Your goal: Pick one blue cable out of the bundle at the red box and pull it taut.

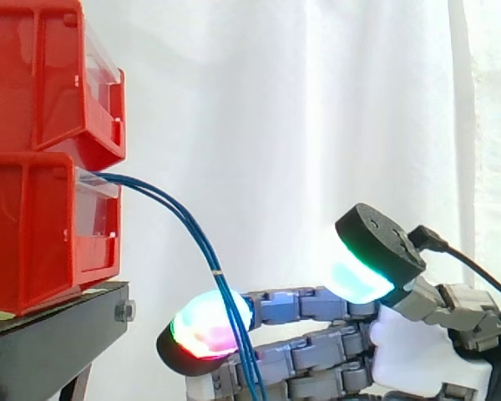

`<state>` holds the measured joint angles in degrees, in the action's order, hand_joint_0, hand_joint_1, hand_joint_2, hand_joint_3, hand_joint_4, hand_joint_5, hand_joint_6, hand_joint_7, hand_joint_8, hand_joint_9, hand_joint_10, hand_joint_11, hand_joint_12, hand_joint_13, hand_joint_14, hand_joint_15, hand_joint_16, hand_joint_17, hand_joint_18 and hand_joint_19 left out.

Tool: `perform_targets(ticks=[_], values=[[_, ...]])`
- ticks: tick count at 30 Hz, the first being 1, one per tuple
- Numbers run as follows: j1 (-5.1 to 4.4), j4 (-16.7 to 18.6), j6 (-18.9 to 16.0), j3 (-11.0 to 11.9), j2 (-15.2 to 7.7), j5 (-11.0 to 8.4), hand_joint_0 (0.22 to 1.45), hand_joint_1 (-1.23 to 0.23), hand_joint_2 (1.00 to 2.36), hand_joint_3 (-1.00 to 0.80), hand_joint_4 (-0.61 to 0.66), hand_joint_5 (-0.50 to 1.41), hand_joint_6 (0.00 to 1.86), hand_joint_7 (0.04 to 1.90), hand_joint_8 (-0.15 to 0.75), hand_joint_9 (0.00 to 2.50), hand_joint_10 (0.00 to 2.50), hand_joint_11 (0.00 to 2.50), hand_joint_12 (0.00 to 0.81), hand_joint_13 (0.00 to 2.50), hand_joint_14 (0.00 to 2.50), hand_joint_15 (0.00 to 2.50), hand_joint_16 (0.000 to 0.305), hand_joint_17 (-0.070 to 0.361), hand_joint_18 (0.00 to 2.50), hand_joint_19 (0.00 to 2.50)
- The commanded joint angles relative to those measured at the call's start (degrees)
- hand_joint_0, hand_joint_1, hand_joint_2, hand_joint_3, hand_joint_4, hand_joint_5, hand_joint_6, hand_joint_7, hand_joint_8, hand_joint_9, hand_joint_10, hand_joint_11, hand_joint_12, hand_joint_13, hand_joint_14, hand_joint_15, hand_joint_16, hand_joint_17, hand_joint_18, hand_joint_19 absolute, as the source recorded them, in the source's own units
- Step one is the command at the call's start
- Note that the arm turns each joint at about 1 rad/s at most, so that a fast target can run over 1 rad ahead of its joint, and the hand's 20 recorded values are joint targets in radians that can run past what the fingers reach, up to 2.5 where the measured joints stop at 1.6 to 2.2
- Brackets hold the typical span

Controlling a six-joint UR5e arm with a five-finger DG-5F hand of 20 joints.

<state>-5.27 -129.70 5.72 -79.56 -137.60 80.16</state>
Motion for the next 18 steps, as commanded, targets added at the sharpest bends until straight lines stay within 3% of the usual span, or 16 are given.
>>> perform_targets(ticks=[1, 4, 6, 18], values=[[-0.09, 0.24, 0.08, 0.20, -0.65, 0.34, 0.53, -0.70, 1.00, -0.50, 0.36, -0.16, 0.50, 0.74, 0.322, 0.52, 0.00, 0.09, 0.355, 0.21, 0.00, 0.06, 0.050, 0.113, 0.05, 0.05], [0.00, 2.96, 0.17, 0.90, -2.41, 1.40, 0.53, -0.70, 1.00, -0.50, 0.36, -0.16, 0.50, 0.74, 0.323, 0.52, 0.00, 0.09, 0.355, 0.22, 0.00, 0.06, 0.050, 0.113, 0.05, 0.05], [0.00, 4.02, 0.87, 0.90, -2.41, 2.63, 0.53, -0.70, 1.00, -0.50, 0.37, -0.16, 0.50, 0.75, 0.323, 0.52, 0.00, 0.09, 0.356, 0.22, 0.00, 0.07, 0.050, 0.113, 0.05, 0.05], [0.70, 1.82, 1.23, 3.27, -2.49, 3.60, 0.54, -0.70, 1.00, -0.50, 0.37, -0.16, 0.50, 0.76, 0.326, 0.54, 0.00, 0.09, 0.357, 0.23, 0.00, 0.06, 0.050, 0.113, 0.08, 0.05]])
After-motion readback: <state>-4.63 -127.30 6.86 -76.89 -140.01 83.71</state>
